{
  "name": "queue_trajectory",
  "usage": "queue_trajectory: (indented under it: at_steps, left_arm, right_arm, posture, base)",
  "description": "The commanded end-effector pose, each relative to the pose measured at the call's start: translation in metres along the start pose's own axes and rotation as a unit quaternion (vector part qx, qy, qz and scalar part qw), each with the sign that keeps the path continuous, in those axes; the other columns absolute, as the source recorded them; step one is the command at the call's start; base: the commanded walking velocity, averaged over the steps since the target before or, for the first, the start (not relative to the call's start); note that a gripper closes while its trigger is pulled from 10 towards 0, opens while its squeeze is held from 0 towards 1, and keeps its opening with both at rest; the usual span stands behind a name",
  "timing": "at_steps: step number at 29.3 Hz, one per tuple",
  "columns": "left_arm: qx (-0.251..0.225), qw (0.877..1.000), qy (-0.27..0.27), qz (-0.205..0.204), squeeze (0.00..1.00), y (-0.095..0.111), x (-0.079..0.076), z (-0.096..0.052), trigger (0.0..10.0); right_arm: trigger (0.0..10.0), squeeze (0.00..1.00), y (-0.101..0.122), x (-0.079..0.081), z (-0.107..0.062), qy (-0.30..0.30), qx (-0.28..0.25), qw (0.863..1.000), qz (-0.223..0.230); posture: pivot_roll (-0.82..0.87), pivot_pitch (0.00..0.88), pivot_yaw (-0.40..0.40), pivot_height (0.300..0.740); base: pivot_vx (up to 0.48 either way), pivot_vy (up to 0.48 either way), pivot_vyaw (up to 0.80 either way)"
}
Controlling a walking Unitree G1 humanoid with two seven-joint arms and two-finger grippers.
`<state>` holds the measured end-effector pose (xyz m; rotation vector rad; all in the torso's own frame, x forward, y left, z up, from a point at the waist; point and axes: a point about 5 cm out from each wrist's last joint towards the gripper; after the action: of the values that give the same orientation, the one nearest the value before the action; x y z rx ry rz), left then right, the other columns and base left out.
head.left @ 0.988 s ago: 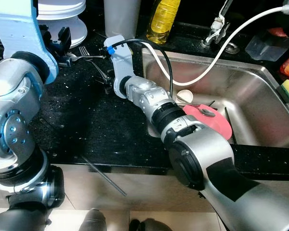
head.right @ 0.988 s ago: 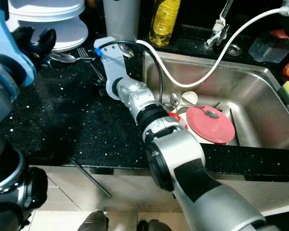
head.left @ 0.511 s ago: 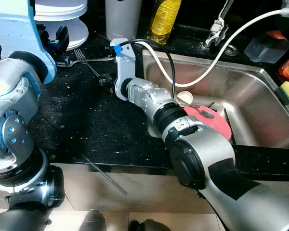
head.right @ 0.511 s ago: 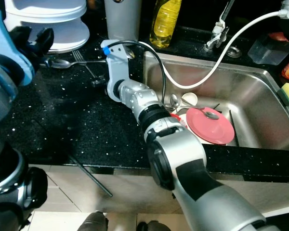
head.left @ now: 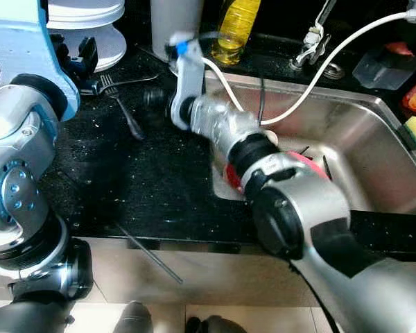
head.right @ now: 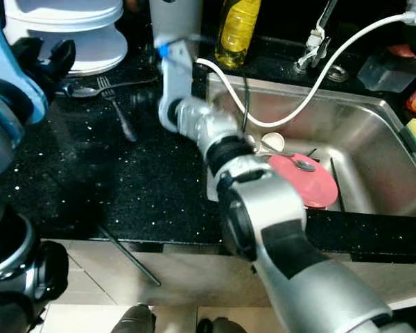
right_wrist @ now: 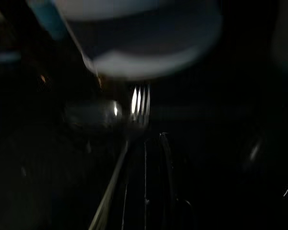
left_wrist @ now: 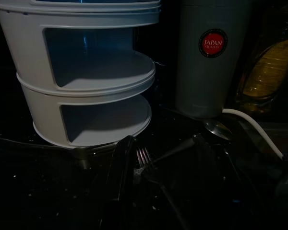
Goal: Kitchen organization
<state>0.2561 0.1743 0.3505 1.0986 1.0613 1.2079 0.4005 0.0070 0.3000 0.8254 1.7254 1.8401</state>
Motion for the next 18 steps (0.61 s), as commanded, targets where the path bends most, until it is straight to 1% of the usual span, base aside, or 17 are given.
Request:
queue_trajectory:
  at_steps: [1, 4, 5, 6, 7, 8, 9, 10, 12, 13, 17, 18]
  left_arm:
    - [0.007, 1.0, -0.005, 0.001, 0.0, -0.004, -0.002, -0.001, 10.0]
    - [0.008, 1.0, -0.008, 0.0, 0.0, -0.004, -0.003, 0.0, 10.0]
    - [0.008, 1.0, -0.009, -0.001, 0.0, -0.004, -0.003, 0.0, 10.0]
    - [0.008, 1.0, -0.009, -0.001, 0.0, -0.004, -0.003, 0.0, 10.0]
    - [0.008, 1.0, -0.009, -0.001, 0.0, -0.004, -0.003, 0.001, 10.0]
    - [0.008, 1.0, -0.01, -0.001, 0.0, -0.004, -0.003, 0.001, 10.0]
    - [0.009, 1.0, -0.012, -0.001, 0.0, -0.005, -0.004, 0.002, 10.0]
    - [0.01, 1.0, -0.015, -0.002, 0.0, -0.005, -0.004, 0.003, 10.0]
    - [0.01, 1.0, -0.016, -0.002, 0.0, -0.005, -0.005, 0.003, 10.0]
    - [0.01, 1.0, -0.016, -0.002, 0.0, -0.005, -0.005, 0.003, 10.0]
    - [0.01, 1.0, -0.017, -0.001, 0.0, -0.004, -0.006, 0.004, 10.0]
    - [0.01, 1.0, -0.017, -0.001, 0.0, -0.004, -0.006, 0.004, 10.0]
  right_arm:
    - [0.0, 0.0, 0.001, -0.004, -0.002, -0.001, 0.0, 1.0, 0.009]
    - [0.0, 0.0, 0.006, -0.01, -0.005, -0.011, -0.01, 1.0, 0.001]
    - [1.0, 0.0, 0.005, -0.012, -0.006, -0.018, -0.008, 1.0, -0.006]
    - [1.0, 0.0, 0.005, -0.012, -0.006, -0.018, -0.008, 1.0, -0.006]
    - [5.0, 0.0, 0.002, -0.013, -0.006, -0.025, -0.003, 1.0, -0.019]
    - [10.0, 0.0, -0.003, -0.012, -0.005, -0.024, 0.004, 0.999, -0.025]
    - [10.0, 0.0, -0.009, -0.008, -0.003, -0.021, 0.014, 0.999, -0.025]
    - [10.0, 1.0, -0.022, 0.004, 0.002, -0.009, 0.033, 0.999, -0.015]
    - [10.0, 1.0, -0.028, 0.01, 0.005, -0.004, 0.043, 0.999, -0.007]
    - [10.0, 1.0, -0.028, 0.01, 0.005, -0.004, 0.043, 0.999, -0.007]
    - [10.0, 1.0, -0.043, 0.032, 0.013, 0.014, 0.068, 0.998, 0.003]
    - [10.0, 1.0, -0.044, 0.035, 0.014, 0.019, 0.071, 0.997, 0.004]
  posture:
    - [0.41, 0.056, -0.12, 0.74]
    - [0.4, 0.055, -0.115, 0.74]
    - [0.4, 0.055, -0.115, 0.74]
    - [0.4, 0.055, -0.115, 0.74]
    - [0.4, 0.055, -0.115, 0.74]
    - [0.39, 0.053, -0.11, 0.74]
    - [0.39, 0.053, -0.11, 0.74]
    - [0.39, 0.053, -0.104, 0.74]
    - [0.39, 0.053, -0.102, 0.74]
    - [0.39, 0.053, -0.102, 0.74]
    - [0.4, 0.058, -0.11, 0.74]
    - [0.4, 0.058, -0.11, 0.74]
  base:
    - [0.0, 0.0, 0.0]
    - [0.0, 0.0, 0.0]
    - [0.0, 0.0, 0.0]
    - [0.0, 0.0, 0.0]
    - [0.0, 0.0, 0.0]
    - [0.0, 0.0, 0.0]
    - [0.0, 0.0, 0.0]
    - [0.0, 0.0, 0.0]
    - [0.0, 0.0, 0.0]
    - [0.0, 0.0, 0.0]
    - [0.0, 0.0, 0.0]
    - [0.0, 0.0, 0.0]
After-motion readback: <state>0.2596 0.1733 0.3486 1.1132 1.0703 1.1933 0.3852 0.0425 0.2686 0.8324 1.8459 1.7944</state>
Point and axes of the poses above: a point about 5 cm out from each wrist's last joint towards the gripper, its own z axis pointing out of the wrist towards the gripper, its own y axis along the axis of the wrist's last joint, x = y × z, and after that the axes turned 7 degrees about -z, right-handed
